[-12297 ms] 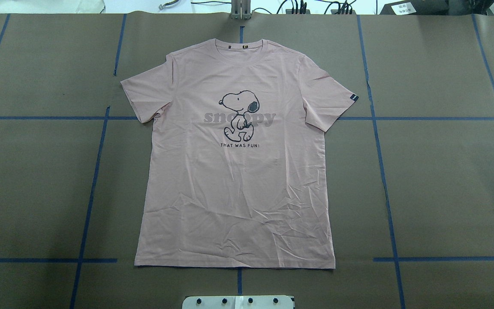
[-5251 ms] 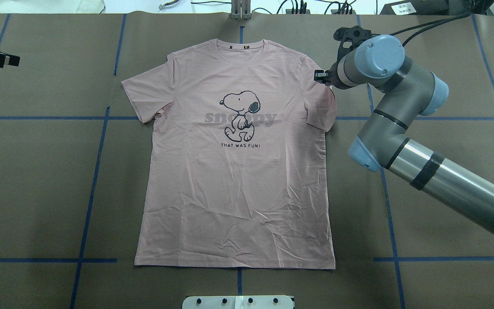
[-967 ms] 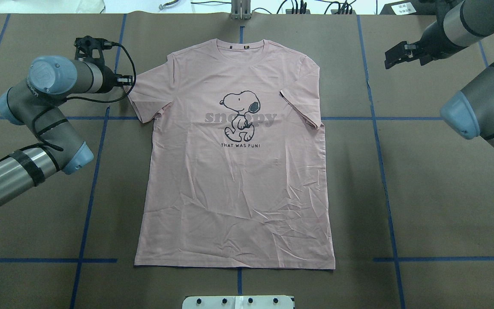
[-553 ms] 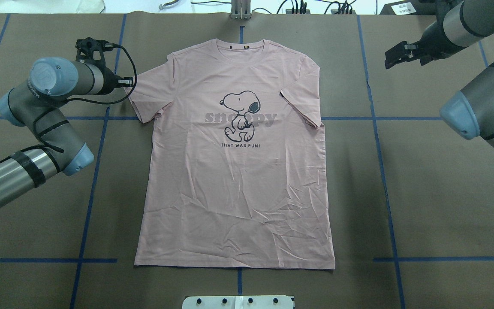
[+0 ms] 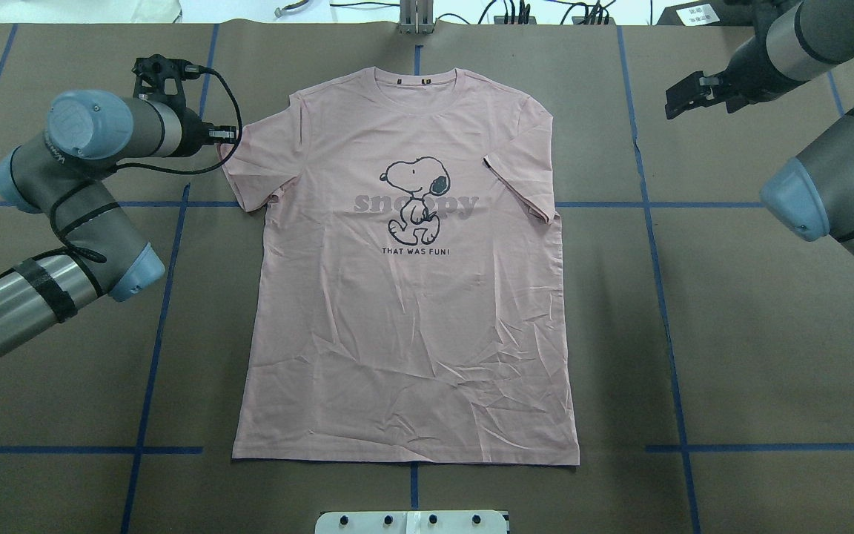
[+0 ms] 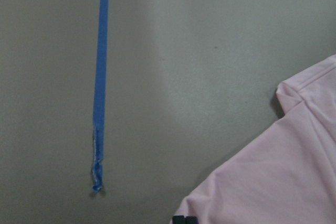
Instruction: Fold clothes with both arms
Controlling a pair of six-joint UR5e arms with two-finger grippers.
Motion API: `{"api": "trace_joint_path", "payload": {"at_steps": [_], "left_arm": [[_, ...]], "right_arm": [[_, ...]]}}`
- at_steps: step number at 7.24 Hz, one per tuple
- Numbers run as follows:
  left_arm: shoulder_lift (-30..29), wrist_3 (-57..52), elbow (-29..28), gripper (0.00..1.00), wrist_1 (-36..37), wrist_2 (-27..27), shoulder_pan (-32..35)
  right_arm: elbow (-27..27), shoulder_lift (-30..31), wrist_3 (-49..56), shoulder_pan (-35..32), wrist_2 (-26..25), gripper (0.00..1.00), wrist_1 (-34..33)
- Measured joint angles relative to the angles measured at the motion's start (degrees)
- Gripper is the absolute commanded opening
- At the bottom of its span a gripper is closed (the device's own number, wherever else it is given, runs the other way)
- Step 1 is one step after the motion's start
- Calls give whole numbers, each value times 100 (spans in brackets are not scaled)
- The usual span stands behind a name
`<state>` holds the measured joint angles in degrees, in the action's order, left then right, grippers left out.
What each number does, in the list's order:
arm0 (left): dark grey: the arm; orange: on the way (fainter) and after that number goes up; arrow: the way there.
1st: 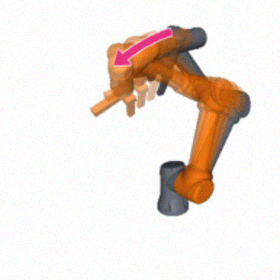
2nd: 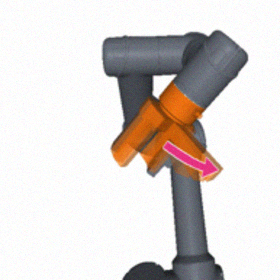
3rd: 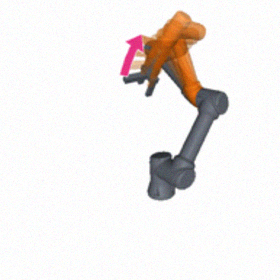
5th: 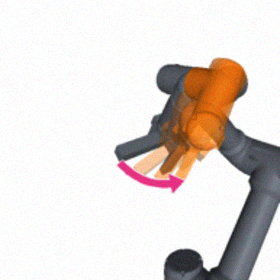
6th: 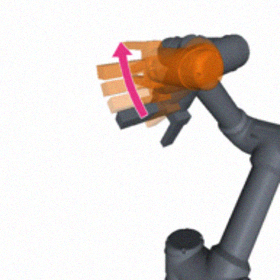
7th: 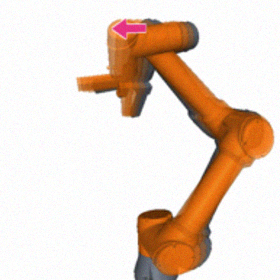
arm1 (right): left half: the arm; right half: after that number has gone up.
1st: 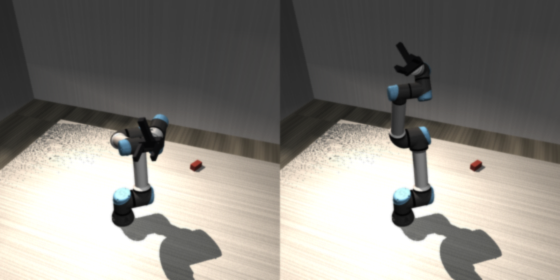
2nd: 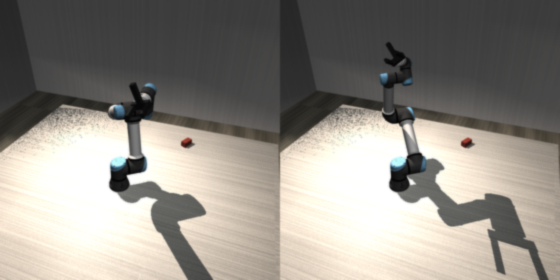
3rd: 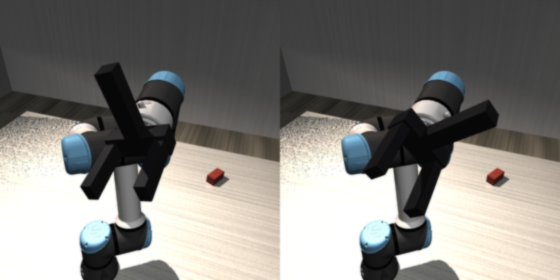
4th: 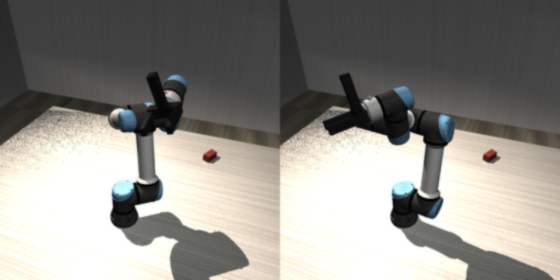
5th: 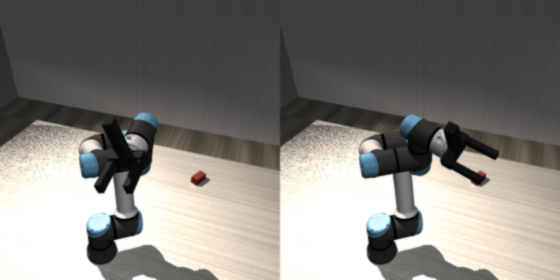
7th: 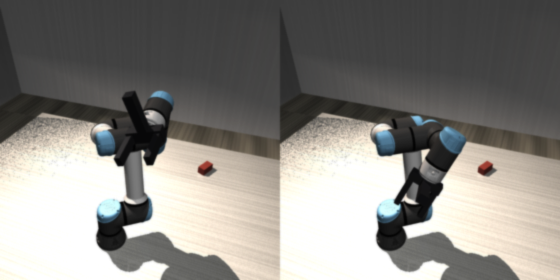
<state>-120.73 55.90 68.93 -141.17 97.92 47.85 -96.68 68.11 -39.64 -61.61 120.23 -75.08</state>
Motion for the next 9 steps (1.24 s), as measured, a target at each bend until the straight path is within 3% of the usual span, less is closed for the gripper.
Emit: {"api": "trace_joint_path", "payload": {"at_steps": [4, 5, 7, 9], "left_arm": [[564, 52, 1117, 0, 491, 6, -2], [553, 76, 1401, 0, 917, 10, -23], [375, 311, 1928, 0, 2030, 3, -160], [-221, 814, 1719, 0, 2800, -50, -391]], "right_arm": [[-4, -8, -8, 6, -8, 100, 2], [-11, -9, -9, 7, -8, 100, 2], [-16, -9, -14, 12, -20, 100, 3], [-5, -9, -13, 19, -33, 100, 2]]}}
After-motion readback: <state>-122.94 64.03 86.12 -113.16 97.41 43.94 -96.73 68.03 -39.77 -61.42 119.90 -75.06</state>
